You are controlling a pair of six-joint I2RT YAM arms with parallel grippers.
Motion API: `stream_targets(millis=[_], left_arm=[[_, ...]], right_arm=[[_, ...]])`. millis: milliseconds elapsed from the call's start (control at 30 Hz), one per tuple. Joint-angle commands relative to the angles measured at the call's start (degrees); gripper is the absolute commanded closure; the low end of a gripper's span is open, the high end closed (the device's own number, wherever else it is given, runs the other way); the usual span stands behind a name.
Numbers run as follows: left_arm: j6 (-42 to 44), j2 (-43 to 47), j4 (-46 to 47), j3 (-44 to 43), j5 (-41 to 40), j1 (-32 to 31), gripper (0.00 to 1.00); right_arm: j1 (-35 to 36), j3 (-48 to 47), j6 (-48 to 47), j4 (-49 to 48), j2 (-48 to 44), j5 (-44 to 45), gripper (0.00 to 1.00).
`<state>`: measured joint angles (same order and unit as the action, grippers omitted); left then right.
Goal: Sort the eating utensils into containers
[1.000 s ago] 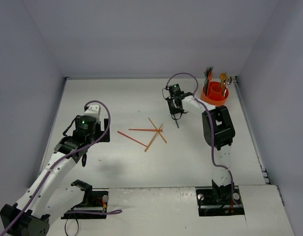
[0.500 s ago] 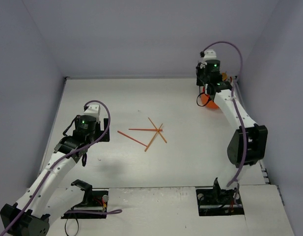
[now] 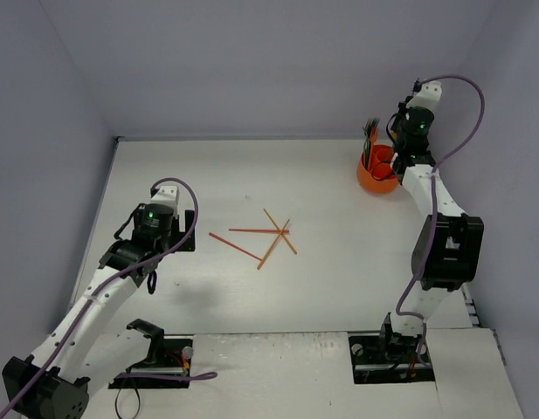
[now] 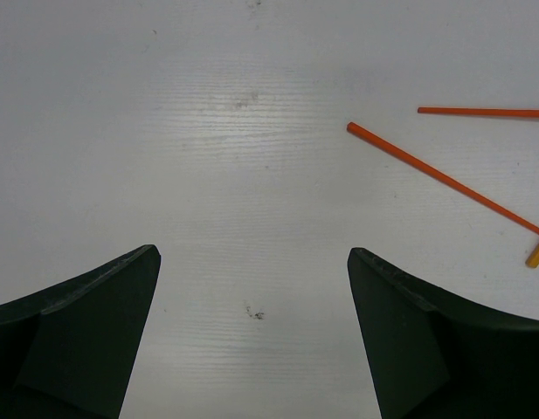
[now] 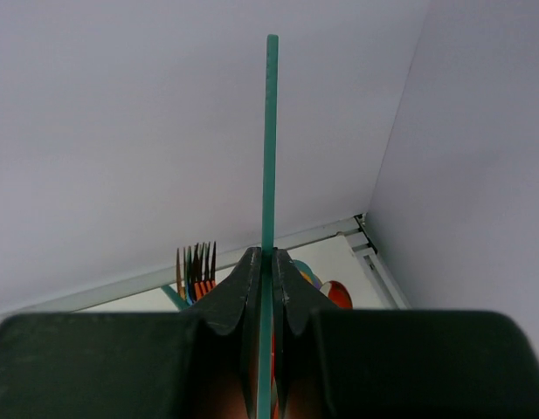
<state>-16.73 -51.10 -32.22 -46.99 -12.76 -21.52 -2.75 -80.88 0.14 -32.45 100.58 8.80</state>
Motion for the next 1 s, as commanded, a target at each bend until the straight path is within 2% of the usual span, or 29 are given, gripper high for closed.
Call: stream_targets(millis=[0,400,600,633,800,967], left_arm=[[0.21,-1.23,1.95,-1.61,-1.54,0.25,0.13],[0.3,-3.56,1.64,-1.61,-1.83,0.25,0.13],[0.21,-3.74,1.65,-1.53,-1.54,0.16,0.13],[0.21,-3.74,1.7,-1.59,-1.43,0.16,0.13],[0.21,-3.73,1.72,-1.7,-1.1,0.16,0.13],[0.16,-2.68,1.85,-1.74,-0.73,0.16,0.13]], right_arm=[[-0.89,0.17,1.98,-13.3,3.1,0.87,1.0],[-0.94,4.23,3.55,-20.36,9.81,1.22,1.0],[-0.65,7.34,3.9,-22.49,10.27,1.22,0.99],[-0.49,7.88,3.9,-22.54,9.95,1.22,0.97],[0.52,8.76,3.46,-18.68,6.4,1.26,0.7],[2.8,9.02,3.37,-11.15,-0.77,0.65,0.58]])
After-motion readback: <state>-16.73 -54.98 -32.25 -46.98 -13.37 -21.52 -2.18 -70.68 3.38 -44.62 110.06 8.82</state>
